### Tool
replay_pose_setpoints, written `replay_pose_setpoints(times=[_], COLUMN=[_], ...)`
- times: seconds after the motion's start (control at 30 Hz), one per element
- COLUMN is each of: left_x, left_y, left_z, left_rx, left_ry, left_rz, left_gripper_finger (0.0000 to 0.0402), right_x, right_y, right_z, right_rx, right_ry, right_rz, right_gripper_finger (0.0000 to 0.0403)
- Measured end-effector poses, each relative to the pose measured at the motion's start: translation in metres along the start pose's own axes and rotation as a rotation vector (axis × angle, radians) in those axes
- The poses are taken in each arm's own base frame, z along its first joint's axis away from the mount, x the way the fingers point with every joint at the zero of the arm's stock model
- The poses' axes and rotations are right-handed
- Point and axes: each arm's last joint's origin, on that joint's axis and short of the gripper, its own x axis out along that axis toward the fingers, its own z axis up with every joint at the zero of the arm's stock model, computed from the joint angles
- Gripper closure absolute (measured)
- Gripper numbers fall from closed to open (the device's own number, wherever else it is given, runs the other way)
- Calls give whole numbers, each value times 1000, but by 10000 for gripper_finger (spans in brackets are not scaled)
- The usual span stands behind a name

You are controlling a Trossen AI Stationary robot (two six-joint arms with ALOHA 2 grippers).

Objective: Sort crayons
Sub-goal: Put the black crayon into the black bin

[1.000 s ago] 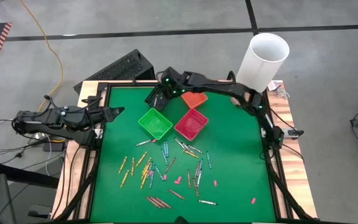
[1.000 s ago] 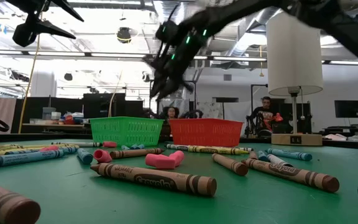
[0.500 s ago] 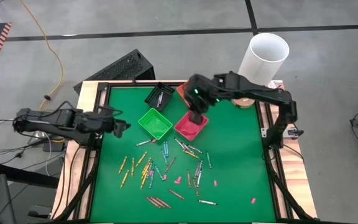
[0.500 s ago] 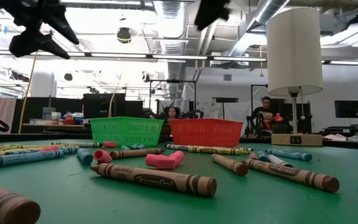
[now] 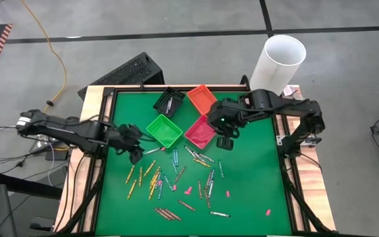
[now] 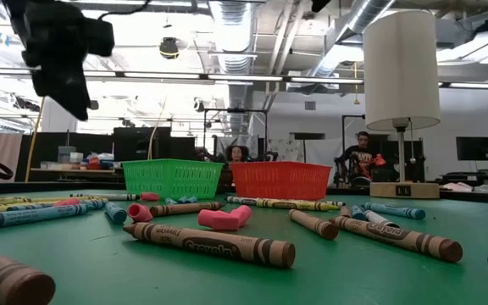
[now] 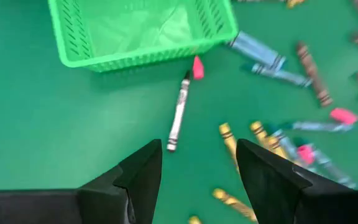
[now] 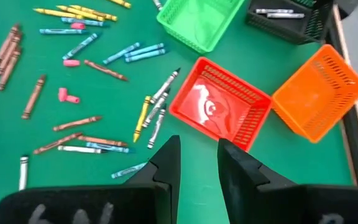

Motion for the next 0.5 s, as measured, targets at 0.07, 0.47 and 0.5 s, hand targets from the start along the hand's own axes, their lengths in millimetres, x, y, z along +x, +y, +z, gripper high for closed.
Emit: replay_pose_setpoints(times=[0.07, 0.47, 0.5], left_x=[11, 66, 69], left_y=[-3, -7, -6], left_z=[0, -7, -8], left_rx=[54, 246, 254], left_ry=[38, 147, 147], left_rz=[30, 166, 178], left_gripper_finger=[205, 205, 205], right_x=[-1, -1, -1], right_y=[3, 6, 6], right_z=[-1, -4, -4], right_rx=[-9, -21, -21], right_ry=[-1, 22, 22], right_rz=[-9, -12, -12], right_gripper_finger=[301, 301, 301])
